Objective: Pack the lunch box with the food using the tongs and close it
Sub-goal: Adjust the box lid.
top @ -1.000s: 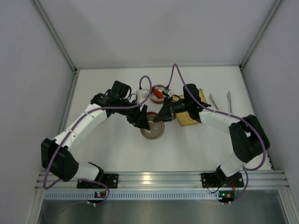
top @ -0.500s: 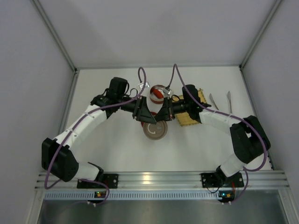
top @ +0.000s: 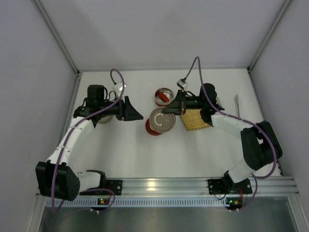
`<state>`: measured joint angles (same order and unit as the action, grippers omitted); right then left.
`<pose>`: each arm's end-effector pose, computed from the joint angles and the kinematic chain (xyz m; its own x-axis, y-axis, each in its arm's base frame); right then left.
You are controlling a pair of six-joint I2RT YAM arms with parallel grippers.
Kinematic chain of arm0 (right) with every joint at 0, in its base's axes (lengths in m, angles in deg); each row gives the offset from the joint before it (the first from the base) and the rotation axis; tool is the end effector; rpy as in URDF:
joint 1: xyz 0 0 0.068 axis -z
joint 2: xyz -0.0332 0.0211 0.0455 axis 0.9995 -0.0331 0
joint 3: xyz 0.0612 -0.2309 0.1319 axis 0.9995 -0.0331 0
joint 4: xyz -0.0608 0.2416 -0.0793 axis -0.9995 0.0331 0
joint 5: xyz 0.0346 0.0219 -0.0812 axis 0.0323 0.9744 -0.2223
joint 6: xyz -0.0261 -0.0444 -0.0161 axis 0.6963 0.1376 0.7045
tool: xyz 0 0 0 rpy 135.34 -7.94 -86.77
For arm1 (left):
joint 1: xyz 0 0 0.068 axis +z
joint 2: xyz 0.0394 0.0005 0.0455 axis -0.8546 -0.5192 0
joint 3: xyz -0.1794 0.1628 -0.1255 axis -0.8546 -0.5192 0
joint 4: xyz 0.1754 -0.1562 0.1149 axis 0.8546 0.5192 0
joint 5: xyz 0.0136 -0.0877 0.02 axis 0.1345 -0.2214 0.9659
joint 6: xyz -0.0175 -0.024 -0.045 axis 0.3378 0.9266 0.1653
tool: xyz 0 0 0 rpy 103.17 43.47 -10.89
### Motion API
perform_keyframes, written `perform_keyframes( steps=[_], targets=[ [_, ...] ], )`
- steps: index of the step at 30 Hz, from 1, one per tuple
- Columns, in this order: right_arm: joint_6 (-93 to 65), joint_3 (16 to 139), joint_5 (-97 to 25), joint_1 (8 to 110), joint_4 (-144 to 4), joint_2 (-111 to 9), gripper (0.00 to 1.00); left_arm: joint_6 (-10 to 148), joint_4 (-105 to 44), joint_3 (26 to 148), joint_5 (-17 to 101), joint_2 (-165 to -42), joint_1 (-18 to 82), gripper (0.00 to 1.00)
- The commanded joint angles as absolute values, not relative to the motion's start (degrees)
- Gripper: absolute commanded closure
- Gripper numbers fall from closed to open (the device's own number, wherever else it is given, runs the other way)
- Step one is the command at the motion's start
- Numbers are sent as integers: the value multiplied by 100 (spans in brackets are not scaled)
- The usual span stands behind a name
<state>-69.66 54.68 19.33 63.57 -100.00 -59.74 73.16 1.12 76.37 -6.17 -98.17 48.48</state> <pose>0.2957 0.1698 0.2650 -0.9379 0.0140 -0.3465 -0.3447 0.0716 0.9360 0.2446 -0.0743 0.3270 -0.7843 -0.0104 -0.6203 0.5535 0.4397 -0.7073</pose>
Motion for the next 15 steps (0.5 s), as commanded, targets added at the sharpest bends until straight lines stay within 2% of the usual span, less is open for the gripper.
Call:
perform_keyframes(
  steps=[1,2,8,10,15],
  targets=[
    [-8601,5431,2069,6419,-12904,-5792,100,7376,-371,7288,-1118,-9939,4861,29],
    [-9127,5423,1982,6420,-13287,-5879,100,7604,-609,7060,-1232,-9852,4861,25],
    [-9747,5510,1709,6428,-14432,-6065,100,8168,-1856,6742,-1391,-9755,4765,23],
    [-9800,5510,1630,6420,-14460,-6100,100,8475,-2157,6645,-1496,-9745,4756,23],
    [-9590,5440,1594,6411,-14215,-6074,100,9740,-4073,6259,-1953,-9544,4607,21]
  ],
)
